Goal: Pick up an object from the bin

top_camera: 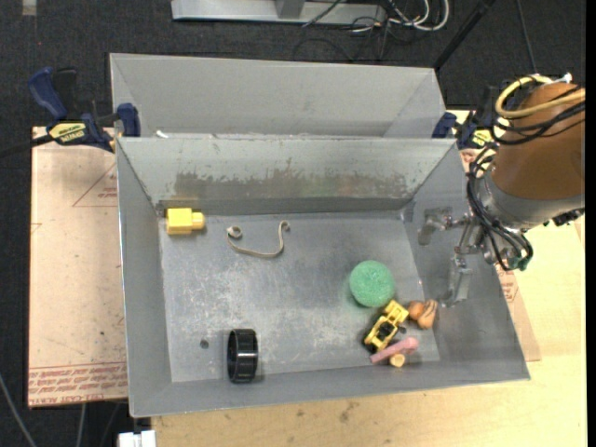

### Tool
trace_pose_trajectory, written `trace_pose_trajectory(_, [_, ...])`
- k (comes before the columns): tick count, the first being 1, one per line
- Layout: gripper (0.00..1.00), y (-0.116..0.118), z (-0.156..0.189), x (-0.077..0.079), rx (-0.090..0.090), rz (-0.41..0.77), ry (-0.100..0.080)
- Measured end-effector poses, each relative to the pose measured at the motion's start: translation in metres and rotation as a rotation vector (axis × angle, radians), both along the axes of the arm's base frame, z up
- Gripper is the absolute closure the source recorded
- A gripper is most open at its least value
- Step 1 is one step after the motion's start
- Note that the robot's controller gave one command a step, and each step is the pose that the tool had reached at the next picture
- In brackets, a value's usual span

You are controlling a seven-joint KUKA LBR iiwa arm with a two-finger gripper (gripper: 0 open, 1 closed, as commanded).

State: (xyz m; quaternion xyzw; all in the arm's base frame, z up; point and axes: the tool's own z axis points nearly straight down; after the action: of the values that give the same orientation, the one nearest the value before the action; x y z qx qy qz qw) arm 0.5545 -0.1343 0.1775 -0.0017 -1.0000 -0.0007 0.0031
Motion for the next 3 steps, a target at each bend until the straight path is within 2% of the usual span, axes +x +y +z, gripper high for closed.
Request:
trace_pose_trajectory(1, [0.00,0.000,0.005,0.002,-0.002,0.003,-0.008])
trace_pose_trajectory(2, [0.00,0.005,-0.025,0.006,-0.002,-0.071,-0.014])
trace_pose_trajectory(3, [0.00,0.000,-0.082,-0.029,-0.001,-0.120,-0.011])
